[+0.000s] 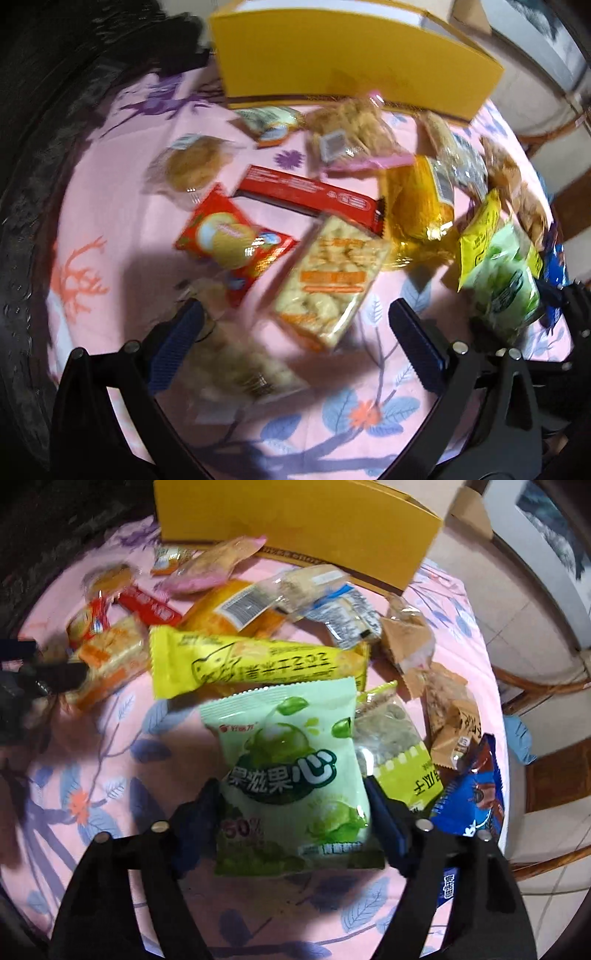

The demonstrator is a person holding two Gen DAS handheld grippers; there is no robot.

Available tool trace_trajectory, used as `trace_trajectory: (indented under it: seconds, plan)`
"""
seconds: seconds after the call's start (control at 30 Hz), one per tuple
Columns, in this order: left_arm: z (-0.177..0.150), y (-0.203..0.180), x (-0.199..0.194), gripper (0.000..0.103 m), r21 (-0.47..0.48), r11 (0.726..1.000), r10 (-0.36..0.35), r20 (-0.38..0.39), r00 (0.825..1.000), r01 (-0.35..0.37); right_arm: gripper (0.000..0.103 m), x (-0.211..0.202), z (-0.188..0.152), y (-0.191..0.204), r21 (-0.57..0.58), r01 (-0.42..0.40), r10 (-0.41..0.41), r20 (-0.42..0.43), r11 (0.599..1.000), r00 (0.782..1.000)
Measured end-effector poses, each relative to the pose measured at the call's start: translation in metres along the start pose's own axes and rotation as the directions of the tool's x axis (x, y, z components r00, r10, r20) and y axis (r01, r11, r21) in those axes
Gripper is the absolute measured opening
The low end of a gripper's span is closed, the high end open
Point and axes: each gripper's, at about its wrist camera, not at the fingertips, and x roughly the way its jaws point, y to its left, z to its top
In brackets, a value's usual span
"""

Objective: Organize snacks
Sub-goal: 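Grasp the green apple candy bag with the right tool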

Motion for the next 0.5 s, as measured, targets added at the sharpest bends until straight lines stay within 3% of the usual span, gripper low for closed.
trace_trajectory:
  seconds: [0.1, 0.2, 0.3, 0.37, 0.5]
  plan:
    - [0.002, -0.015, 0.014, 0.101, 0.085, 0.995, 0.046, -0.005, 0.999, -0.045, 0.058, -0.007, -0.003, -0.012, 0.023, -0.013, 0.013, 0.011, 1.0, 1.0]
    - [0.001, -0.023, 0.025, 0.101, 0.125, 0.991, 0.053, -0.024, 0.998, -0.05, 0.051, -0.013, -0.001, -0.01, 0.042, -0.081, 0.08, 0.004, 0.996, 0.997]
    - [-0.003, -0.03, 0.035, 0.101, 0.163, 0.986, 0.051, -0.034, 0.998, -0.044, 0.05, -0.017, -0.006, -0.006, 0.068, -0.174, 0.176, -0.014, 0.982, 0.984]
    - [-0.003, -0.027, 0.037, 0.101, 0.134, 0.991, 0.02, -0.018, 1.0, -0.017, 0.052, -0.008, -0.011, 0.006, 0.071, -0.202, 0.207, -0.064, 0.977, 0.976]
    - [0.001, -0.021, 0.043, 0.101, 0.086, 0.996, -0.026, -0.02, 0.999, 0.028, 0.057, 0.004, -0.007, 0.002, 0.107, -0.227, 0.235, -0.063, 0.968, 0.97]
